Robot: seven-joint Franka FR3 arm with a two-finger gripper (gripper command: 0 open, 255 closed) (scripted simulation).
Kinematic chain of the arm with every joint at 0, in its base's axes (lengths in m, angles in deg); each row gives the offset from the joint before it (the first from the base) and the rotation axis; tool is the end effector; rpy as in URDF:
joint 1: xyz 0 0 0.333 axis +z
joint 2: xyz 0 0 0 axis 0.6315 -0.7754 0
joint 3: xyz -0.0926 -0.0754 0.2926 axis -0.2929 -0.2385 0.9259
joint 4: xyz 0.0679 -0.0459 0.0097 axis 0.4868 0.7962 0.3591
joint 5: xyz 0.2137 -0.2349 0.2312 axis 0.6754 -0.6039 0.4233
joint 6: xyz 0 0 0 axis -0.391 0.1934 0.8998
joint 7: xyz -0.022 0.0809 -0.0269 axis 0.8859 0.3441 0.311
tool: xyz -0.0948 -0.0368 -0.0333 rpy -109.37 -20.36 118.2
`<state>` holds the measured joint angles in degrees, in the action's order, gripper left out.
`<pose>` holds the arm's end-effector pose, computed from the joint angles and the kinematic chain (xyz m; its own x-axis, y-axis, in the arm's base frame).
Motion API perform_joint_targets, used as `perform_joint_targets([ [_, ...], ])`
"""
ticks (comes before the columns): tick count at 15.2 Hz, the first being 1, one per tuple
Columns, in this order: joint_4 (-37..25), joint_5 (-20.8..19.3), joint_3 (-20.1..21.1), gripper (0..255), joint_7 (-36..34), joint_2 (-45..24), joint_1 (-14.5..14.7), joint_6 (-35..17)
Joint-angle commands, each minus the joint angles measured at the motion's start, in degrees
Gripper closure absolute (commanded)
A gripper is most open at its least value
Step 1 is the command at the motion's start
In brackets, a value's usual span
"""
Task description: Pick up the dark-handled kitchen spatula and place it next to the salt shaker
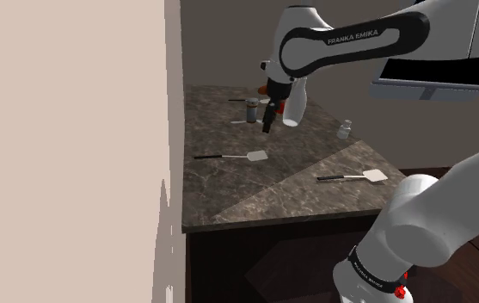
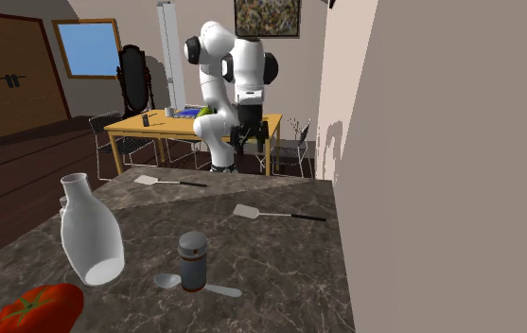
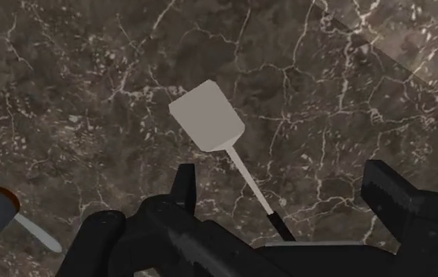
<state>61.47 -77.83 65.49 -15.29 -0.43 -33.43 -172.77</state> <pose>0.4448 -0.0139 0.5024 0.8945 0.4439 0.0527 0.4408 -0.8956 0.0598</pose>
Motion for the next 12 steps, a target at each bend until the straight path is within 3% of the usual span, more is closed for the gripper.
perform_joint_targets([
  [1, -0.52, 0.84, -1.25, 0, 5.18, -4.01, 1.04, -3.45],
  [12, -10.64, 9.28, -2.1, 0, 31.65, -26.58, 4.94, -13.73],
])
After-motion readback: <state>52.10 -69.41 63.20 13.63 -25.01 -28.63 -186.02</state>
